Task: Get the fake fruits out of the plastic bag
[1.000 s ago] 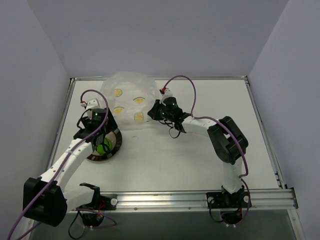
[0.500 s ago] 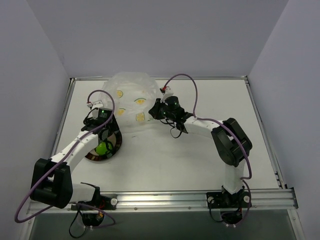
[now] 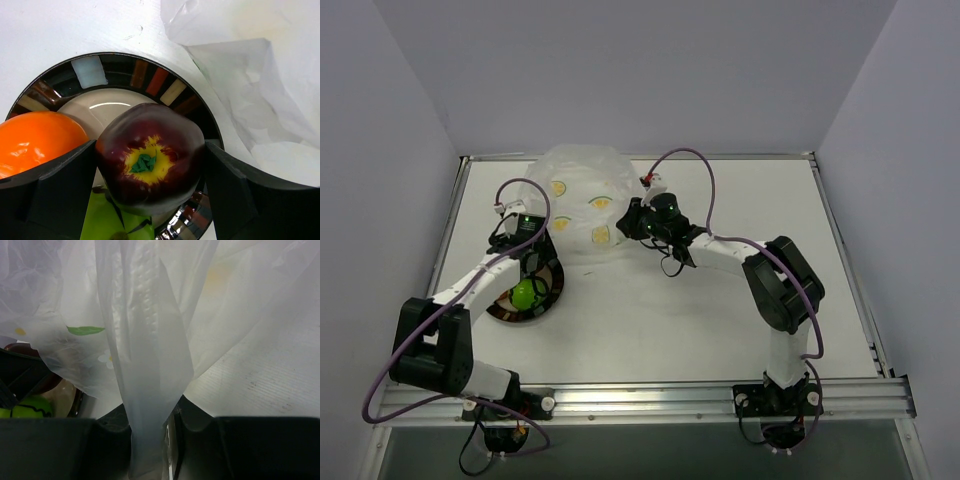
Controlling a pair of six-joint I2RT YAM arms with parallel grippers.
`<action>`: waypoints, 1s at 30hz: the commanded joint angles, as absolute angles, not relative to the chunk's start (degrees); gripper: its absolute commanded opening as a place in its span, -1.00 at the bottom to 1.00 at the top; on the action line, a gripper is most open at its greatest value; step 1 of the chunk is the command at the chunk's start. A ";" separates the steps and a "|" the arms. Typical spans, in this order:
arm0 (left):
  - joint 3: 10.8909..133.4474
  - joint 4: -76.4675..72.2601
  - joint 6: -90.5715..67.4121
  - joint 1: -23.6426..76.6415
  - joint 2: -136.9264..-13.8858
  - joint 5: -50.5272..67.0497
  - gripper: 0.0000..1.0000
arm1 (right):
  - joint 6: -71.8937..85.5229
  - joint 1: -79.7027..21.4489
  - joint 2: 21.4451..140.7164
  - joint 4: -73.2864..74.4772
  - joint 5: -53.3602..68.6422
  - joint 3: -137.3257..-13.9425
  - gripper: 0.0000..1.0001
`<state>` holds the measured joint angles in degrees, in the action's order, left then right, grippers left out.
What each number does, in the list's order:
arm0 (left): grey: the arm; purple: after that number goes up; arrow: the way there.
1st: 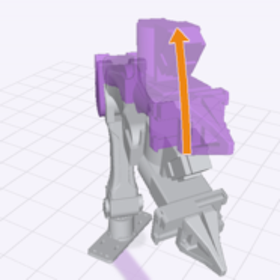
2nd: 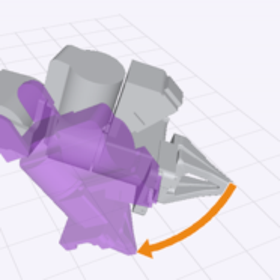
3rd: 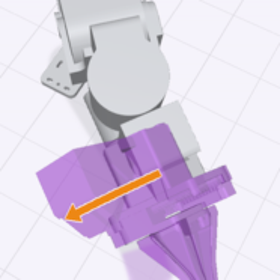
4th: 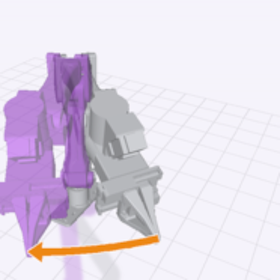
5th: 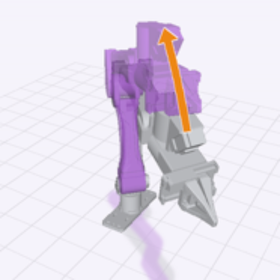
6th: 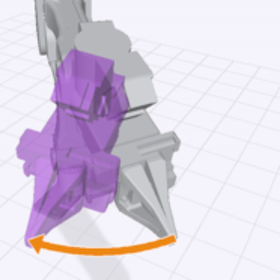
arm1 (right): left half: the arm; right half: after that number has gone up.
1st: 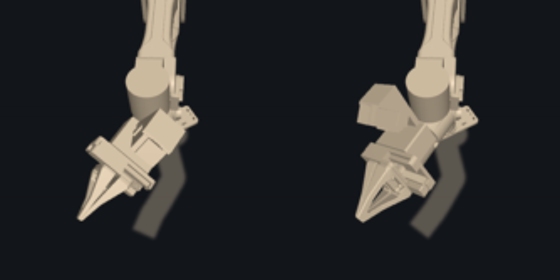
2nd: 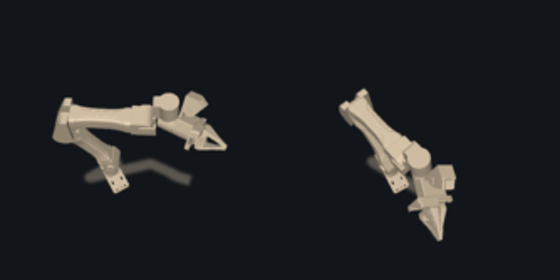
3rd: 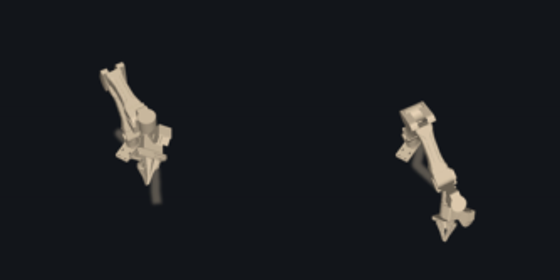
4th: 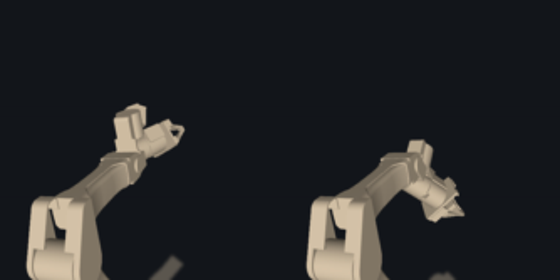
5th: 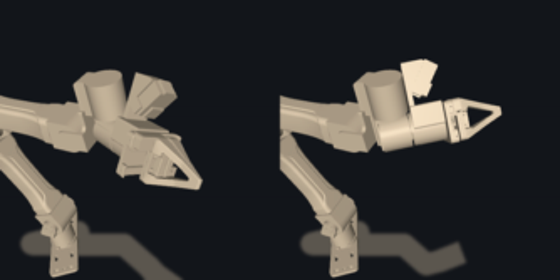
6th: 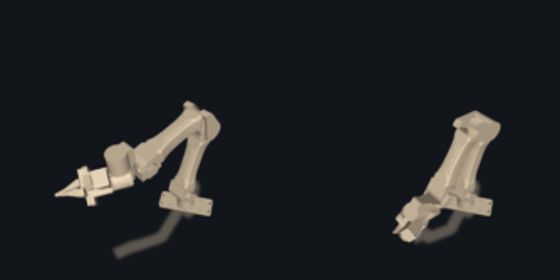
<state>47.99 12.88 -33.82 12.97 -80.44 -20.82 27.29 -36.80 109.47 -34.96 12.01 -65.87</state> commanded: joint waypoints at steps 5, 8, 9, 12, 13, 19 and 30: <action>50.36 10.90 -33.66 12.57 -79.89 -20.92 0.32 | 26.46 -37.00 105.47 -36.74 10.90 -65.30 -0.52; 50.19 10.55 -33.66 12.22 -80.68 -20.57 0.43 | 26.28 -37.09 105.56 -36.21 10.90 -65.48 -0.42; 50.10 10.11 -33.66 12.13 -80.77 -20.57 0.46 | 26.19 -37.09 105.38 -36.21 10.64 -65.48 -0.39; 49.75 9.76 -33.93 12.04 -81.12 -20.30 0.54 | 26.19 -37.00 105.38 -36.12 10.46 -65.48 -0.29; 49.57 9.58 -34.10 12.04 -80.95 -20.22 0.57 | 26.19 -36.91 105.47 -36.12 10.55 -65.48 -0.25; 48.69 9.67 -34.19 12.04 -78.93 -20.13 0.76 | 26.28 -37.00 106.00 -36.30 10.90 -65.83 -0.07; 47.81 10.28 -35.16 11.95 -75.07 -20.39 0.82 | 26.02 -36.65 104.24 -36.30 10.20 -64.95 0.50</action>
